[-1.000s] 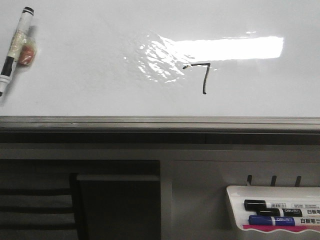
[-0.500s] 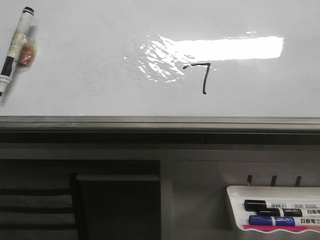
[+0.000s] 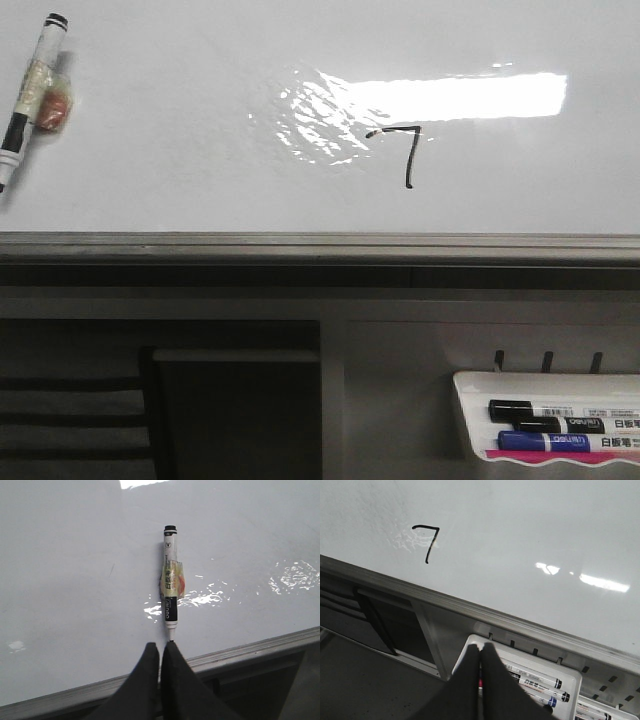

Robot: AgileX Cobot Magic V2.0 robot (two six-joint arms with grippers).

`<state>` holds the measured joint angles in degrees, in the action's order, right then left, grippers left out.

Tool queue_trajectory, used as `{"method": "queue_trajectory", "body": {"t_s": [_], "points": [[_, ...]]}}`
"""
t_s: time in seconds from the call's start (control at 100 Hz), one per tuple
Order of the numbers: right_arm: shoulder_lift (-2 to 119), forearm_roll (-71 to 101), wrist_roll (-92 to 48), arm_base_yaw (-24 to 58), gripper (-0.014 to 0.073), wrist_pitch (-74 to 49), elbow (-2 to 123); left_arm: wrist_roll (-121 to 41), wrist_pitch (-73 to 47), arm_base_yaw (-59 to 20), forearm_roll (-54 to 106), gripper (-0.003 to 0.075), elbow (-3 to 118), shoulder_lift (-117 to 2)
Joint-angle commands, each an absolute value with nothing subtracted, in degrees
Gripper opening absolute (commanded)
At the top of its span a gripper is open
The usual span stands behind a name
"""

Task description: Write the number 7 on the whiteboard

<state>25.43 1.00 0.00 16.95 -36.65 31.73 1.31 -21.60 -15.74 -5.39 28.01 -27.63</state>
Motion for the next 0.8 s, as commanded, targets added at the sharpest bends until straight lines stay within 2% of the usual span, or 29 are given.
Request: {"method": "queue_trajectory", "body": {"t_s": [0.0,0.13,0.26,0.63,0.79], "points": [[25.7,0.6,0.0,16.7,-0.0071,-32.1,33.2,1.8,-17.1,-15.7,-5.5,-0.002,29.6,-27.9],[25.7,0.6,0.0,16.7,-0.0071,-32.1,33.2,1.8,-16.8,-15.7,-5.5,-0.002,29.4,-27.9],[25.7,0.6,0.0,16.7,-0.0071,-32.1,33.2,1.8,-15.9,-13.8,-5.4,-0.002,25.6,-22.2],[25.7,0.6,0.0,16.7,-0.0071,-32.1,33.2,1.9,-8.8,-7.0,1.7,-0.002,3.9,1.4],[25.7,0.6,0.0,16.7,-0.0071,-32.2,33.2,1.9,-2.6,-6.6,2.0,-0.002,-1.1,1.7]]}}
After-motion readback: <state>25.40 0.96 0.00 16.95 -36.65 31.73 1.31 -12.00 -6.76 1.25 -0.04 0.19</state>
